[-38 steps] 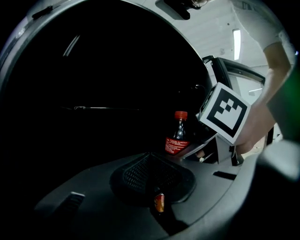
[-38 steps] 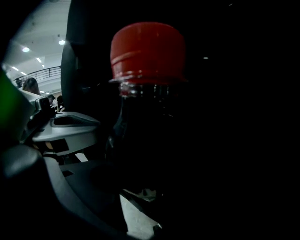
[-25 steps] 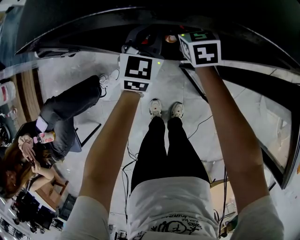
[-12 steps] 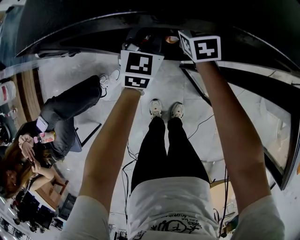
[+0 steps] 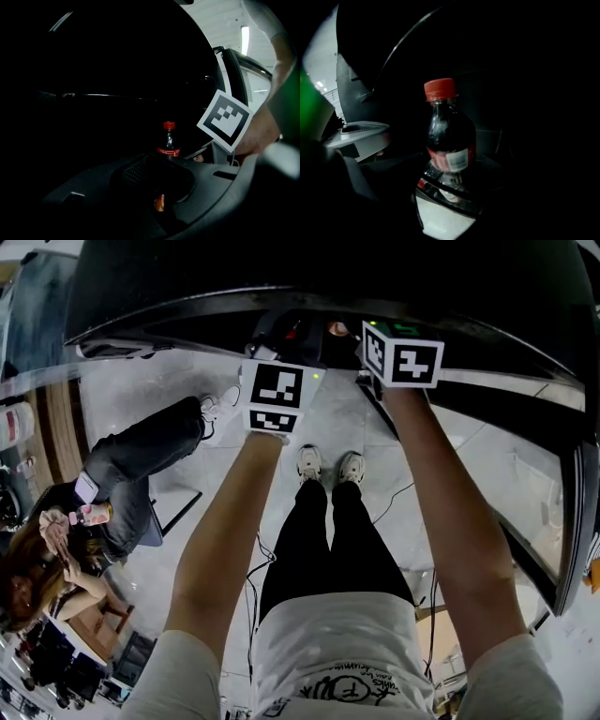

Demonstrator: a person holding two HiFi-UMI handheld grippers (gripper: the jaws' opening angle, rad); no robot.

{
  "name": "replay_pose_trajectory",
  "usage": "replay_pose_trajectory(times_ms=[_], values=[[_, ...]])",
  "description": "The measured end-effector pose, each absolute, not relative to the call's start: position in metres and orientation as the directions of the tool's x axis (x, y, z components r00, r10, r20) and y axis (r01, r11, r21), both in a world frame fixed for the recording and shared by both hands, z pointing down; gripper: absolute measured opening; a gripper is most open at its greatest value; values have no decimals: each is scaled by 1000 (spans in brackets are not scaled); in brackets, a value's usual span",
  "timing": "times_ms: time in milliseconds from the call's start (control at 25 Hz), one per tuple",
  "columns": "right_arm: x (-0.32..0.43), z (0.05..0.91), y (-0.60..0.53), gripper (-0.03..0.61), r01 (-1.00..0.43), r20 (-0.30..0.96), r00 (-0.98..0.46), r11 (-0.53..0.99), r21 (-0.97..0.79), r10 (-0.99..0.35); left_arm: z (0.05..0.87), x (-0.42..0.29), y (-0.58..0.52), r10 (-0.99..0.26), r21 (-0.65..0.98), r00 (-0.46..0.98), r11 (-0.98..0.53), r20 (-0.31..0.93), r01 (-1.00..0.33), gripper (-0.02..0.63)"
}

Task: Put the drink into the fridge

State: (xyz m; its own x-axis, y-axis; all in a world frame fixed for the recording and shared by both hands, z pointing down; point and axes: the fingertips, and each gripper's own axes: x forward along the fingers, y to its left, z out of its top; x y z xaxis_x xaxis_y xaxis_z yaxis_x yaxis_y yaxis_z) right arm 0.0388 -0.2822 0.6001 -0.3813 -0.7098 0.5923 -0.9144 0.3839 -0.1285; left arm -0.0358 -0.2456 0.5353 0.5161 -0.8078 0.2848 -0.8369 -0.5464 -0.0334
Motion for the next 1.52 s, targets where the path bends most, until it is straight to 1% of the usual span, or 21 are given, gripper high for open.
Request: replay_pose_trajectory(times_ms=[120, 200, 360, 400, 560, 680, 880, 1040, 1280, 1520], values=[[44, 602, -265, 375, -925, 600, -367, 346, -156, -711, 534, -33, -234, -804, -27, 519, -549, 289, -835, 21], [47, 600, -253, 350, -930, 601, -362, 323, -177, -712, 532, -31, -226, -800, -28, 524, -555, 292, -831, 21], [53, 587, -228, 291, -936, 589, -350, 302, -182, -729, 525, -32, -211, -796, 25, 526, -545, 298, -838, 21], [55, 583, -221, 257, -937, 581, -348, 300, -180, -736, 523, -33, -206, -796, 39, 527, -541, 298, -840, 21], [58, 563, -194, 192, -928, 545, -366, 340, -154, -754, 512, -33, -182, -791, 73, 532, -537, 302, -840, 21], [56, 537, -179, 162, -914, 516, -390, 390, -114, -763, 498, -40, -170, -801, 110, 524, -516, 289, -850, 21], [47, 496, -160, 133, -885, 471, -437, 461, -72, -766, 461, -51, -160, -826, 128, 506, -490, 248, -863, 21], [41, 462, -145, 120, -859, 433, -477, 509, -47, -765, 424, -47, -146, -823, 107, 526, -516, 213, -850, 21], [40, 409, -130, 83, -841, 366, -510, 540, -23, -778, 377, -35, -119, -804, 81, 563, -558, 191, -826, 20], [43, 364, -109, 63, -826, 323, -541, 563, -28, -777, 335, -28, -99, -798, 67, 580, -577, 163, -814, 20]])
